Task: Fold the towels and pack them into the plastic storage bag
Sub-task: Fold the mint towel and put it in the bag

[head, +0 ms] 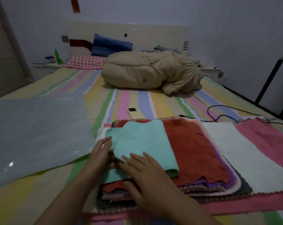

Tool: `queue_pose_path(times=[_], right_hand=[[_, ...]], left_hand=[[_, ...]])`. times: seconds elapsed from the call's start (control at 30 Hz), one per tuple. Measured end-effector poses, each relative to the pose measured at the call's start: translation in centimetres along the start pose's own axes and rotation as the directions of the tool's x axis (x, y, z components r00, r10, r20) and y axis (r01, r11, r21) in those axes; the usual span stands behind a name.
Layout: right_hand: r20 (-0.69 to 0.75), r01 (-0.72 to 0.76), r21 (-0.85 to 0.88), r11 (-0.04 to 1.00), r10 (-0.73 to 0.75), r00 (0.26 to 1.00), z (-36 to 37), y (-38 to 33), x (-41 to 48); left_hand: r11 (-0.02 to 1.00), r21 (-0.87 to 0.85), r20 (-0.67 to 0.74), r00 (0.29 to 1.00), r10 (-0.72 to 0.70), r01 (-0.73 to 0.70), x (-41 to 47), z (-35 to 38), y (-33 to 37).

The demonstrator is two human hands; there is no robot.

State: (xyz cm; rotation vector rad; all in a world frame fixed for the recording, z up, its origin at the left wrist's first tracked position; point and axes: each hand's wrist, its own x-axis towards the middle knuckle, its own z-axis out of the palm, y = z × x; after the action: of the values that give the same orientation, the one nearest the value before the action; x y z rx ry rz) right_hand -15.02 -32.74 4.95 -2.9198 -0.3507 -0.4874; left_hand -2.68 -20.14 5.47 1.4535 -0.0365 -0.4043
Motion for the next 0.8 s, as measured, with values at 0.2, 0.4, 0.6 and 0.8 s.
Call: queue_pose_path(times=[0.2, 0.4, 0.6, 0.8], right_hand=[[0.08, -0.02, 0.228, 0.973, 0.002, 0.997, -1.3, 0.4, 0.4], [-0.038, -0.068, 0.383, 0.921, 0.089, 0.995, -1.7, 1.9, 0.9], [-0.228, -0.312, 0.377, 0.872, 0.414, 0.882, -1.7, 5.2, 1.8], [0.079, -0.607, 0.614, 0.506, 0.725, 0.684, -1.1, 7.8, 2.0]], left_hand=[[0.916, 0.338, 0.128, 0.975, 0.184, -0.217, 3.5, 0.0, 0.6], [0.822, 0.499, 0.175, 0.961, 0.213, -0.273, 4.9, -0.6, 0.9], [0.857, 0.466, 0.12, 0.975, 0.186, -0.221, 4.1, -2.6, 0.0], [0.905, 0.404, 0.088, 0.99, 0.106, -0.133, 4.6, -2.8, 0.1]])
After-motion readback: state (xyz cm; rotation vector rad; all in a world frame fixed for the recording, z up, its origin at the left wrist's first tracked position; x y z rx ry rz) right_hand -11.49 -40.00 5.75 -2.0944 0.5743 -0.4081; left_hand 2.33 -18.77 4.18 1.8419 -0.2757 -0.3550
